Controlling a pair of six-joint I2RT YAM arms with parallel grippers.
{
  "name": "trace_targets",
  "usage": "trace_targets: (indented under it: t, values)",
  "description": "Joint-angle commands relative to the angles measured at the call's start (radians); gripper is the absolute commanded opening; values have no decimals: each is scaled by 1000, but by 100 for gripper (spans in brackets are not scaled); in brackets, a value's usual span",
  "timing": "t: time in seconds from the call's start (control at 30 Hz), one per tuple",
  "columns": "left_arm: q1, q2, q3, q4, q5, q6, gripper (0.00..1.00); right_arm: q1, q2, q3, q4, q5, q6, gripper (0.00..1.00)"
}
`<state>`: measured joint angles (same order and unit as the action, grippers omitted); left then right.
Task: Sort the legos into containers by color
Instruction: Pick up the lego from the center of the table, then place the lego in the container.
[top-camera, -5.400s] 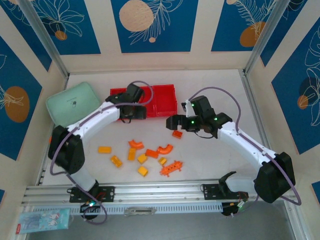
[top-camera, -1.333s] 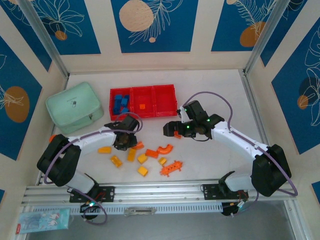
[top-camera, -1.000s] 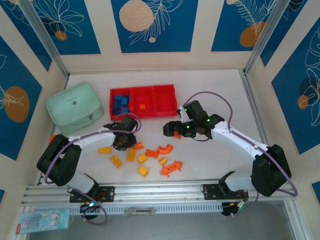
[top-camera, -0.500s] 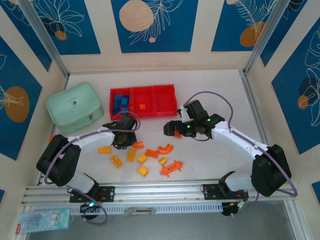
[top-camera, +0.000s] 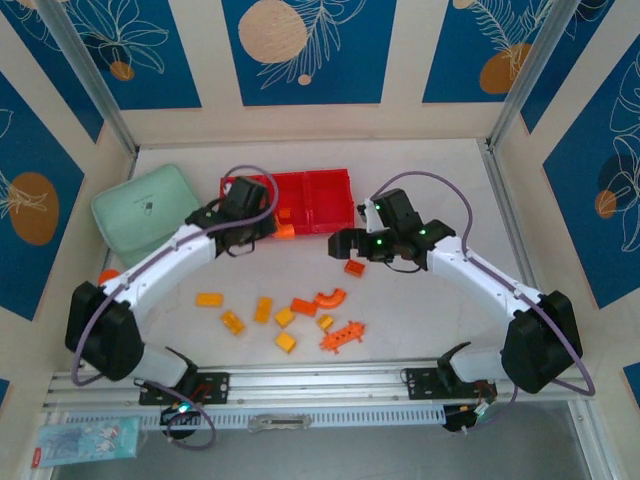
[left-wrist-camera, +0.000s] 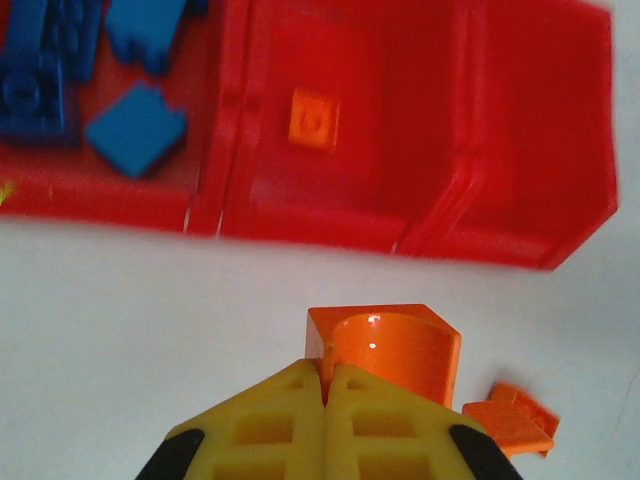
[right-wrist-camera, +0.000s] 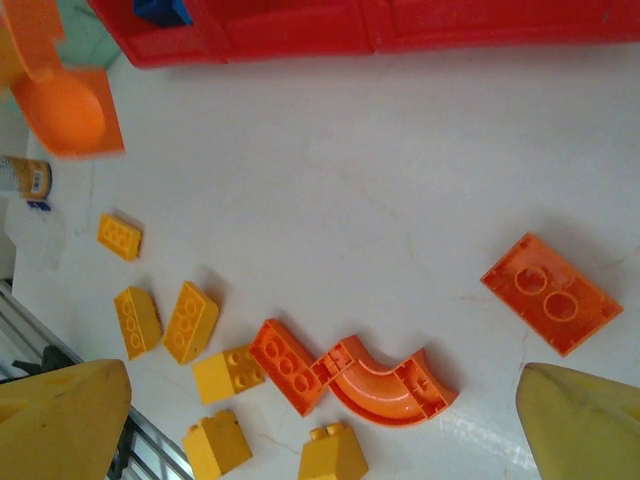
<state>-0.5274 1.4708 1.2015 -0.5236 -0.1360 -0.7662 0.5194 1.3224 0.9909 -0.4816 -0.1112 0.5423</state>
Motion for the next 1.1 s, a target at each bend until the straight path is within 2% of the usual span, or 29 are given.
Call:
trace_targets:
  t: [0.0,0.23,0.37,0.43,0.53,0.7,0.8,0.97,1.07]
  values:
    - [39,134,140,-67,-31,123,0,-39,-5,23,16,-27,12,99]
    - [86,462,487,-130,-48,262,0,-97,-15,15,35,-51,23,99]
    - [96,588,639,-193,-84,308,2,-107,-18,18,33,-54,20,99]
    - [98,619,689,-231,-93,326,21,-110,-23,20,27,-54,18,99]
    - [98,612,690,-223,-75,345,29,-111,-33,17,26,-54,17,99]
    - [76,527,629,-207,25,337,35,-124,-47,5,1,-39,12,99]
    - [18,446,552,-186,45,330,39,-144,-75,-27,1,-42,29,99]
    - [-93,326,385,-131,70,243,42,-193,-125,-69,-45,-30,39,99]
    - [-176,273,302,-87,68,192,48,-238,-155,-98,-71,-42,36,99]
